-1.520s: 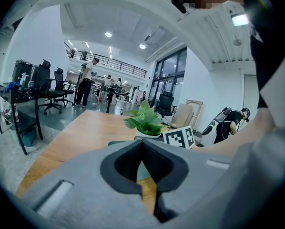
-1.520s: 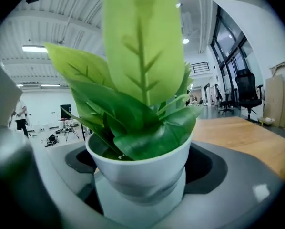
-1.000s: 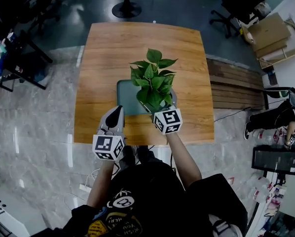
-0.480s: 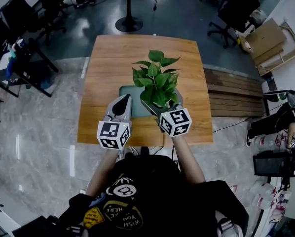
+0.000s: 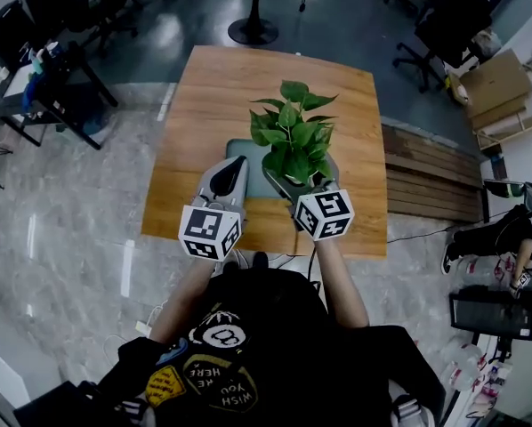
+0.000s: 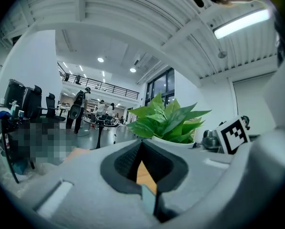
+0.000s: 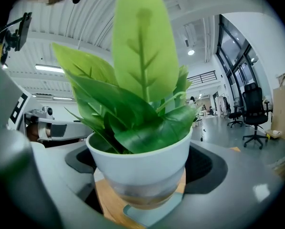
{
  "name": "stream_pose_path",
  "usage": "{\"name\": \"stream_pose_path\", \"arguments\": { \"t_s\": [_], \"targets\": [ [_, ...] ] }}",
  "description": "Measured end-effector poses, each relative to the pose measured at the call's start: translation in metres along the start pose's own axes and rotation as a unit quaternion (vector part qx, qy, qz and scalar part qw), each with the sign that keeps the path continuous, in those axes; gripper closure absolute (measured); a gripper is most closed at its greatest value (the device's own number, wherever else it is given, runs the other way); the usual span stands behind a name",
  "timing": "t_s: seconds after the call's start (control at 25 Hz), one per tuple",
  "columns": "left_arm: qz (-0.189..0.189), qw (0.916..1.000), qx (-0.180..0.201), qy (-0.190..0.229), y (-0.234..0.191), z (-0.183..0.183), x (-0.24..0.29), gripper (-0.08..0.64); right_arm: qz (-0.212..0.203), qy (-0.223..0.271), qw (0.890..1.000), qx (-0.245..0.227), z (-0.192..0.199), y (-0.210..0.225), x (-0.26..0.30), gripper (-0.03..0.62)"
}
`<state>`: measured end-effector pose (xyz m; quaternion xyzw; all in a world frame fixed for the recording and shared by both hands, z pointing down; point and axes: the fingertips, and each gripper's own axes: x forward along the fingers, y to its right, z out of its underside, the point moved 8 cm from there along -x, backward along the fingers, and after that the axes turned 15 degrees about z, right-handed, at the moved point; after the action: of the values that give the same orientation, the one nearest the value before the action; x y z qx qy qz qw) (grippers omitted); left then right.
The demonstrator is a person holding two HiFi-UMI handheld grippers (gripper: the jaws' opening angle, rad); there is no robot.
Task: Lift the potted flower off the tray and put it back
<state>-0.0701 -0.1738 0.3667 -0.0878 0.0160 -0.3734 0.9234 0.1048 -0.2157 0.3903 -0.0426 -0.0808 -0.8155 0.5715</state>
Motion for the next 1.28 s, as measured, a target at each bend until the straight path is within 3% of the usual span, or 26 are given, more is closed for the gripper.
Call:
{"name": "stream_pose_path", "arguments": {
  "t_s": [0.44, 0.96, 1.28],
  "targets": [
    [-0.023, 0.9996, -0.018, -0.007, -0.011, 0.013, -0.008, 0.561, -0.016, 0.017, 1.0, 0.016, 0.037, 0.002, 0.014, 0.051],
    [-0.074, 0.995, -0.04, -0.054, -0.067, 0.077, 0.0, 0.561, -0.042, -0.017, 0.999, 0.005, 0.152, 0.012, 0.116, 0.052],
    [-0.087, 0.9918, -0.055, -0.076, -0.087, 0.121, 0.003, 0.561, -0.029, -0.064, 0.998, -0.005, 0.253, 0.032, 0.172, 0.054]
  ]
}}
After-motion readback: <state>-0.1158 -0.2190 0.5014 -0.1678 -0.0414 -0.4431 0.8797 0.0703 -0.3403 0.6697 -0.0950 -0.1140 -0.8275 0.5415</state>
